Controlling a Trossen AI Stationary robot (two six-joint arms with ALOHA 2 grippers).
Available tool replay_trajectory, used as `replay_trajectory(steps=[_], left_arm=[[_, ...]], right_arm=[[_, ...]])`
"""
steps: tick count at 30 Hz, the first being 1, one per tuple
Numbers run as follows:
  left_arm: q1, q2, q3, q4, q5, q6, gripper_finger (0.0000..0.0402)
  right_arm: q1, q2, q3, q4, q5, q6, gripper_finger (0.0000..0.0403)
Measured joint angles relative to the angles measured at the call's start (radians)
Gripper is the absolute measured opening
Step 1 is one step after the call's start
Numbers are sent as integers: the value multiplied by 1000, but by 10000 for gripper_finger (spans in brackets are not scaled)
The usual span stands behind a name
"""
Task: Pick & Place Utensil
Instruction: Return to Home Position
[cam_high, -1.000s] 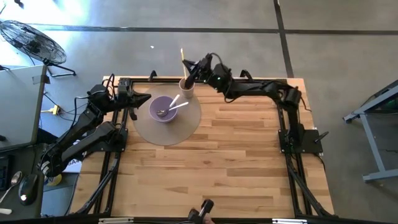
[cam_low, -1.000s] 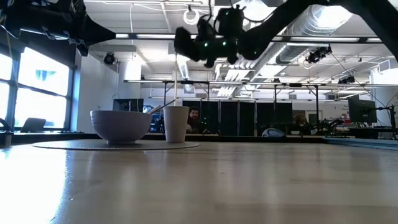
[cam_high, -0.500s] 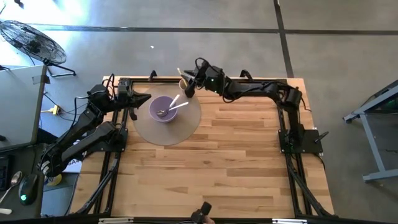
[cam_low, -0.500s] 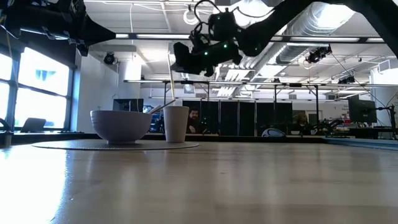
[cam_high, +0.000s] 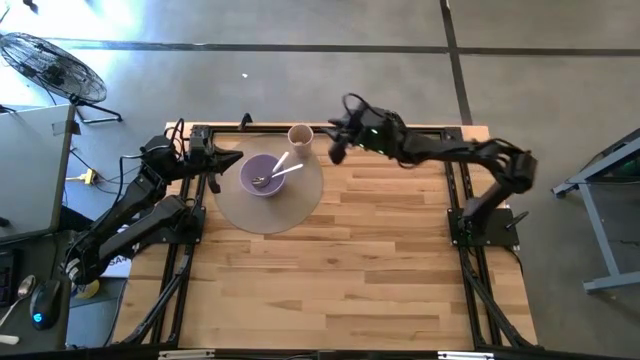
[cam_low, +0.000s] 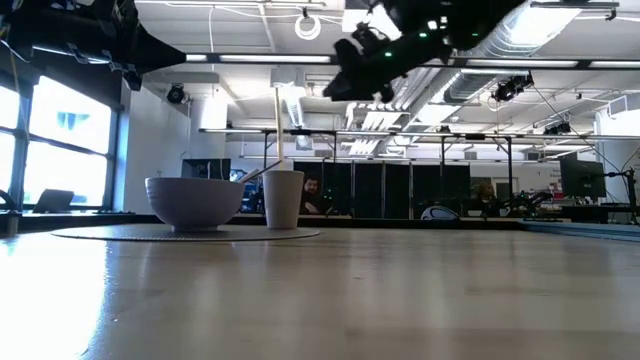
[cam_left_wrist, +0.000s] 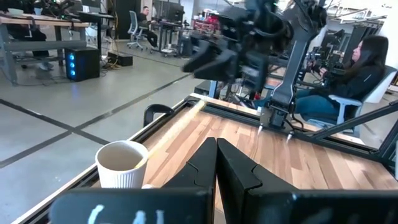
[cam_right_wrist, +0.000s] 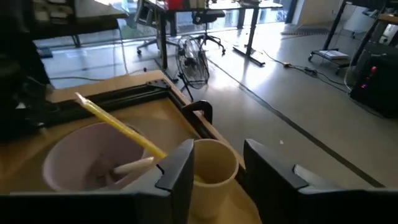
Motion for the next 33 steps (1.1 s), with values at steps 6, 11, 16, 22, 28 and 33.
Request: replay_trajectory(steps=[6,11,16,22,28,33], left_arm=[[0,0,0,0,0,0,5],[0,0,0,0,0,0,5],[0,0,0,0,1,0,5],[0,0,0,0,1,0,5],[0,0,0,0,1,0,5],[0,0,0,0,1,0,5]], right_arm=[[27,-260,-306,112,-78,42,90],[36,-524,-490,125,-223,68,66],[45,-756,-644,127,-234,88,56],[45,-950,-809,125,-234,69,55],[45,-1048,-960,124,-225,38,55],[45,-1058,-1085,123,-222,19,55]])
